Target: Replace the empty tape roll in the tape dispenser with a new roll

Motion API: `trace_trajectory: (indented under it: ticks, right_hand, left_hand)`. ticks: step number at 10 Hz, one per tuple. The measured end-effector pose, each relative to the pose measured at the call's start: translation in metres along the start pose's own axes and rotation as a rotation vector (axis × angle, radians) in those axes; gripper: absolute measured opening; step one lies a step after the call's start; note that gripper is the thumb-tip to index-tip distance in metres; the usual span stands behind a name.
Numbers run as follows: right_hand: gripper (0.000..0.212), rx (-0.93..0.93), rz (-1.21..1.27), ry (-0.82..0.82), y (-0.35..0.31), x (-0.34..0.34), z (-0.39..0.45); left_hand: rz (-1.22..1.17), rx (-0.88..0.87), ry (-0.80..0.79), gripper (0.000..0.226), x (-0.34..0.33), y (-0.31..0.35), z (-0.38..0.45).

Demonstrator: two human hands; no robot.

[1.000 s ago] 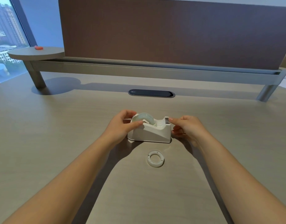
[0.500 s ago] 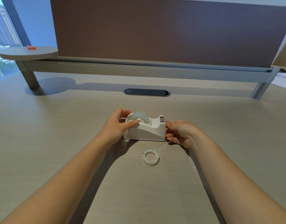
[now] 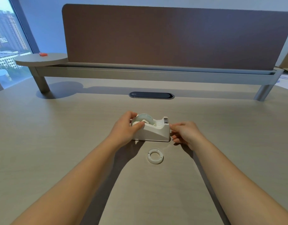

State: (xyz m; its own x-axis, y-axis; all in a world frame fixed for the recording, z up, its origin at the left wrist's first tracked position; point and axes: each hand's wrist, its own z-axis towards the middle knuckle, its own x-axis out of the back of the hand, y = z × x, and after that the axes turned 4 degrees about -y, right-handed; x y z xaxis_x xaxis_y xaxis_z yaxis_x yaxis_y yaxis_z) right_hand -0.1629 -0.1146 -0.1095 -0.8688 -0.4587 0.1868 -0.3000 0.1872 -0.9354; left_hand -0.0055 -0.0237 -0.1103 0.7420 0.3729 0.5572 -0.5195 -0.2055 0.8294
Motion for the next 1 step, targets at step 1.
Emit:
trace_trajectory:
  ticks: [1]
  right_hand:
    - [0.036, 0.183, -0.353, 0.280, -0.0032, 0.0072, -0.0152]
  left_hand:
    - [0.239, -0.053, 0.098, 0.051, 0.0005, 0.0124, -0.0088]
